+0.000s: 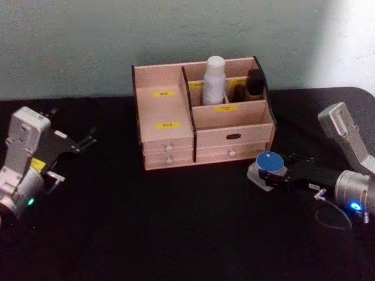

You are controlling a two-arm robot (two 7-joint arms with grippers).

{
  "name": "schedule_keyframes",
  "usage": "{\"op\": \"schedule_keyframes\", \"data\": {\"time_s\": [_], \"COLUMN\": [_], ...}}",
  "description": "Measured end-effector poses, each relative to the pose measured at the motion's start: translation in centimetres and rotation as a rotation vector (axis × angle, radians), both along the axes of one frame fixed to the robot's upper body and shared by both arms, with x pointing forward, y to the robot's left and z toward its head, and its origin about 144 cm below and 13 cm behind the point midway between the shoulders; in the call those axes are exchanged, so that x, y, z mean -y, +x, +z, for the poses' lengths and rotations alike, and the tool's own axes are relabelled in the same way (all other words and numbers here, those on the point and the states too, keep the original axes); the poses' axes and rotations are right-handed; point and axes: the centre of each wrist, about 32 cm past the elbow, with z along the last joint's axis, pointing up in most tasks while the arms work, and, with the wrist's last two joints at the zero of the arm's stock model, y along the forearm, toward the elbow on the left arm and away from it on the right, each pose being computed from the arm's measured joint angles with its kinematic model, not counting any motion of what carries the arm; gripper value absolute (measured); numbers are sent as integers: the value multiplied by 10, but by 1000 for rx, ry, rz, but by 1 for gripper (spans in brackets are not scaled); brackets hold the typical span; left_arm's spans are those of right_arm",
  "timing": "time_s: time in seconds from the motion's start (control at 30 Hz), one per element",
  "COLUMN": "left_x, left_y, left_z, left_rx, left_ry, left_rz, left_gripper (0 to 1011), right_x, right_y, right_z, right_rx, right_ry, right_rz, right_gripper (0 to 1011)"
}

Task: Pick up the facial cleanser and watermelon frost from the table and place them into the tiered storage box.

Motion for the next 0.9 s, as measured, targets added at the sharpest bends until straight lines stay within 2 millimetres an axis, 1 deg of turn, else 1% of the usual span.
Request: {"op": "schedule_keyframes", "data": {"time_s": [0.4, 0.5, 0.7, 0.8, 0.9], "left_x": [0, 0, 0, 0, 0], "left_y": [0, 0, 0, 0, 0], "left_z": [0, 0, 0, 0, 0], "left_rx": [0, 0, 0, 0, 0], "left_ry": [0, 0, 0, 0, 0], "left_rz": [0, 0, 0, 0, 0], "left_gripper": [1001, 1001, 1001, 1001, 1001], "right_x": [-1, -4, -14, -25, -32], "right_y": [-3, 0, 7, 13, 17], "right_z": [14, 21, 33, 40, 44], "right_rx": [-4, 0, 19, 45, 55], "right_ry": [35, 51, 77, 94, 102], "right_rz": [88, 125, 187, 236, 261], "right_gripper": [715, 715, 715, 715, 715]}}
